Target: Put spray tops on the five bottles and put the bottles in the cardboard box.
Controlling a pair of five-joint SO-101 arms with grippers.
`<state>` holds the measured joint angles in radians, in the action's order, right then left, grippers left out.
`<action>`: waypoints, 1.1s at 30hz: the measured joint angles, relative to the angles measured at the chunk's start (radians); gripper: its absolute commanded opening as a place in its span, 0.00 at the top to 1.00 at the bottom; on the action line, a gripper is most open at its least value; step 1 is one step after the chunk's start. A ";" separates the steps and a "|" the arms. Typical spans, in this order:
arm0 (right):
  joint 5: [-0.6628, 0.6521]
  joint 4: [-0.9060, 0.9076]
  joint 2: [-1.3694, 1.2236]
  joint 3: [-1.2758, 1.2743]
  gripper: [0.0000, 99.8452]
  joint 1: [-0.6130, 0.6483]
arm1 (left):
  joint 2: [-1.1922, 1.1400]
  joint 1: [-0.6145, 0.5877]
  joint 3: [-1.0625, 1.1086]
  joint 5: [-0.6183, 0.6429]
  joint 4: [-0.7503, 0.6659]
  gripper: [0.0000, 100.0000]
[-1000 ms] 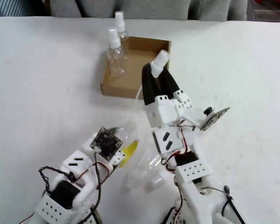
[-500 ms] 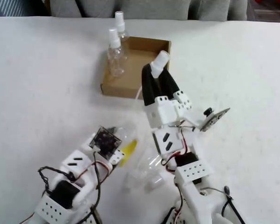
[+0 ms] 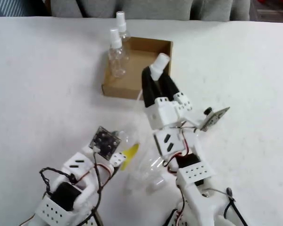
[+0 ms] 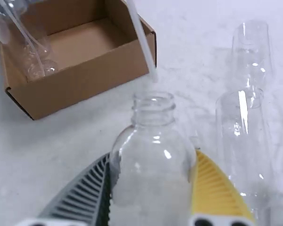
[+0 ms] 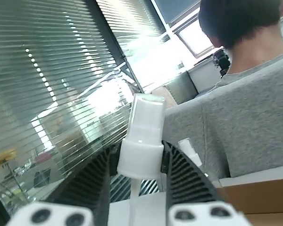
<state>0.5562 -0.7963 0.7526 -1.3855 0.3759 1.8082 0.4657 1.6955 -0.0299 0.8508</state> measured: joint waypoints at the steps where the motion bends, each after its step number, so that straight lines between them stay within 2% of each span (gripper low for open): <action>1: 0.026 0.009 0.000 0.005 0.99 -0.015 | 0.000 0.009 0.000 0.000 0.009 0.98; 7: 0.063 0.112 0.000 0.011 0.99 -0.015 | 0.000 0.020 0.000 0.000 0.009 0.98; 14: 0.064 0.112 0.000 0.011 0.99 -0.012 | 0.000 -0.041 0.000 0.000 -0.025 0.98; 20: 0.064 0.112 0.000 0.011 0.99 0.037 | 0.000 -0.044 0.000 0.000 -0.026 0.98; 33: 0.064 0.112 0.000 0.023 0.99 0.015 | 0.000 -0.034 0.000 0.000 -0.026 0.98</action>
<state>0.6206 -0.6843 0.7526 -1.3625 0.3913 1.8082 0.4319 1.6955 -0.0299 0.8247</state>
